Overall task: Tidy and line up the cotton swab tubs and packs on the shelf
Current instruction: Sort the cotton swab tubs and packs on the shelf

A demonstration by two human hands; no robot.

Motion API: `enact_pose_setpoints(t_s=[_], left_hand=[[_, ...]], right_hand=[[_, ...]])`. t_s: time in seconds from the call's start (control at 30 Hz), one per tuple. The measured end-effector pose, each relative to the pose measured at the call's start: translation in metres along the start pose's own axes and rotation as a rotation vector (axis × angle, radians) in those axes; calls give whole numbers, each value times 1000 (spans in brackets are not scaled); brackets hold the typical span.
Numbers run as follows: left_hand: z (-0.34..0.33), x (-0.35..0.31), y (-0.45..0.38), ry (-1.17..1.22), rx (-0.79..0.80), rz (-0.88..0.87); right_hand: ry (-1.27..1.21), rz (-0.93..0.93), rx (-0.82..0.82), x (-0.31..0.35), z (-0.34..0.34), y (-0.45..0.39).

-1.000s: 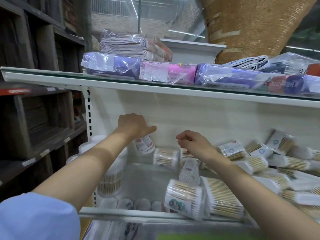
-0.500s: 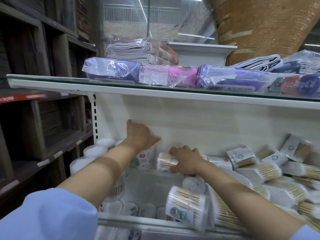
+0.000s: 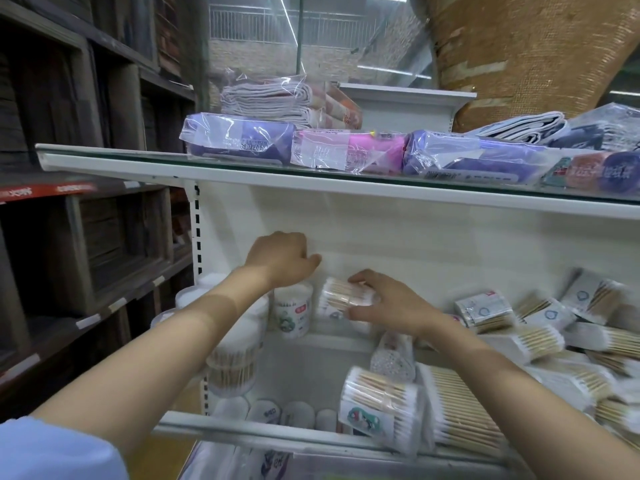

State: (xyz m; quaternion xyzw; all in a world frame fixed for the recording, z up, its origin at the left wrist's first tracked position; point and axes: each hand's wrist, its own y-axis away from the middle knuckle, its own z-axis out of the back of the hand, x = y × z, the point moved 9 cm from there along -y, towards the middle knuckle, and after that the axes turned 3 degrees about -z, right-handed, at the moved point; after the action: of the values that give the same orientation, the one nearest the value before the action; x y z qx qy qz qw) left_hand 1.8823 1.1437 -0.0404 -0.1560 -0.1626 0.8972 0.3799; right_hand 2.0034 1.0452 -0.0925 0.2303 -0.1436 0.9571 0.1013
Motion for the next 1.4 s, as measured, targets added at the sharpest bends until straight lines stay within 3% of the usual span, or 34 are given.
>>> enact_pose_setpoints(t_s=[0.17,0.4,0.73,0.97,1.13,1.4], left_hand=[[-10,-30,27,557,69,-98],[-30,-42,58,1145,246,6],[-40,-62,79,1221,302,-21],[-47,-61,84,1746,336,40],[-47,-68,90,1802,431,35],[-47,-76,98,1869,506,20]], right_hand=[[-508,-40,-7,1,11,22],[-1077,-74,-128,-6,24,41],[-858,-143,-181,0,26,53],[-1092,-79,-113,1,26,60],[-1122,-18,-22,11,21,60],[-1140,-14,-18,8,15,56]])
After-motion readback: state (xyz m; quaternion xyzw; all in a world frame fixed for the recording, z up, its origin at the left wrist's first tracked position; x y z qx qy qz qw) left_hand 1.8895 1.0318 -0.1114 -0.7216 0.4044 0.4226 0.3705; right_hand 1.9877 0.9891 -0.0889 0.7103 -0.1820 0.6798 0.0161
